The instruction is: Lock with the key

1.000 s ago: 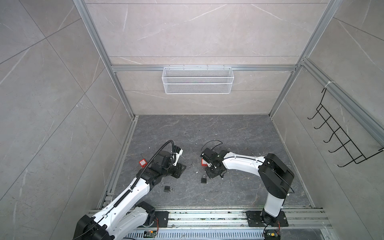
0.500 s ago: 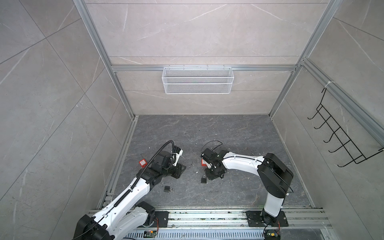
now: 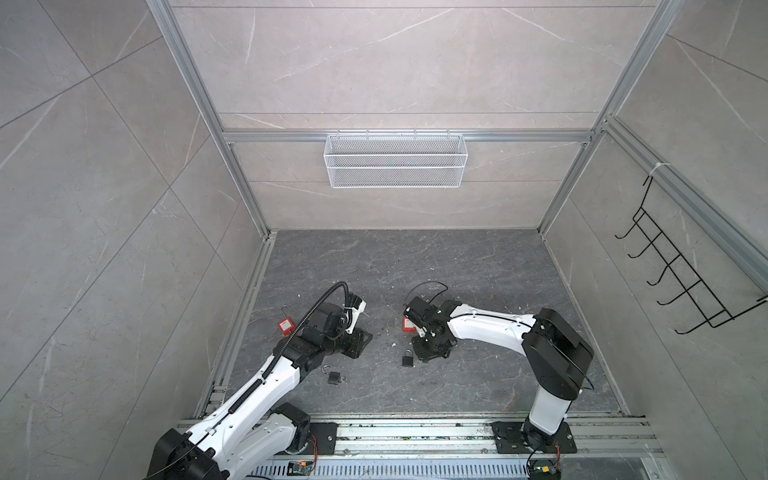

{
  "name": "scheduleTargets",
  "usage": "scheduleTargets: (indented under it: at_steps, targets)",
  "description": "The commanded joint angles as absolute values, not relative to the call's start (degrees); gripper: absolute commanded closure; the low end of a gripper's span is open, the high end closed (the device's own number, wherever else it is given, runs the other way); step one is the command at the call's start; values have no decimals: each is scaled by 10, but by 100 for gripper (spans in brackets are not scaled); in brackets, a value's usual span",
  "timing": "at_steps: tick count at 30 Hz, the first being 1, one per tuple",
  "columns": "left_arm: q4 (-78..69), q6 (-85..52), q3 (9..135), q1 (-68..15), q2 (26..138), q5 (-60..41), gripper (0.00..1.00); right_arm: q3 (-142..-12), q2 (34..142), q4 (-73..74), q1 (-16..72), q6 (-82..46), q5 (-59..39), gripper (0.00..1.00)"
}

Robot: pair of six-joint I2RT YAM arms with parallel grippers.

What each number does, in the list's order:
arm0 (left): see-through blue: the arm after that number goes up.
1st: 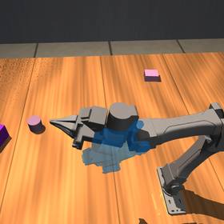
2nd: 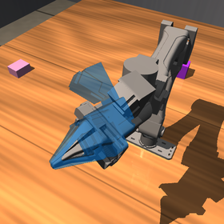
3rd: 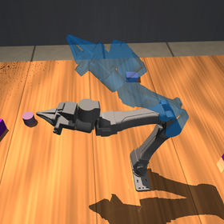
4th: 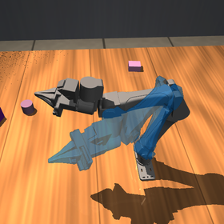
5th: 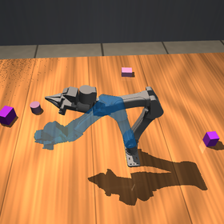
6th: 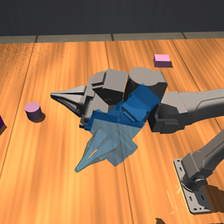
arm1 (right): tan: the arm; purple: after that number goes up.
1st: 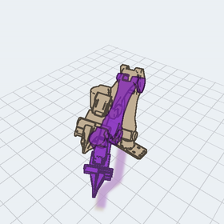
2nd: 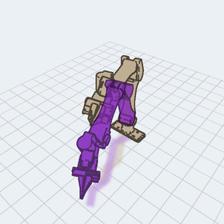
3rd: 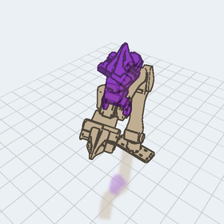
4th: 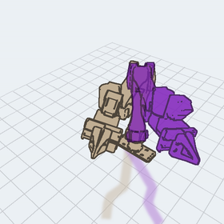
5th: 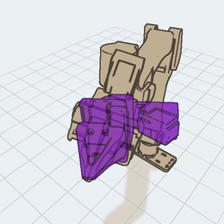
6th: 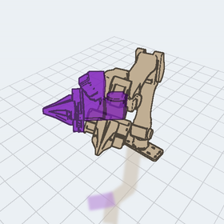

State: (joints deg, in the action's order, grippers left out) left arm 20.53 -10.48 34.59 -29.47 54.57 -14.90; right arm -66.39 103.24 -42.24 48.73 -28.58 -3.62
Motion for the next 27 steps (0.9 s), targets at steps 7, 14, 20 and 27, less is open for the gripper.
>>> scheduleTargets:
  at_steps: [7,14,20,27]
  targets:
    - [195,-114,345,-292,541,-161,63,-663,1015,-437,489,-287,-24,65]
    - [195,-121,349,-293,549,-165,64,-652,988,-428,489,-296,-15,56]
    - [195,-124,367,-292,574,-195,64,-655,924,-460,475,-293,71,53]
    - [195,-131,401,-294,610,-180,64,-611,835,-479,382,-276,118,41]
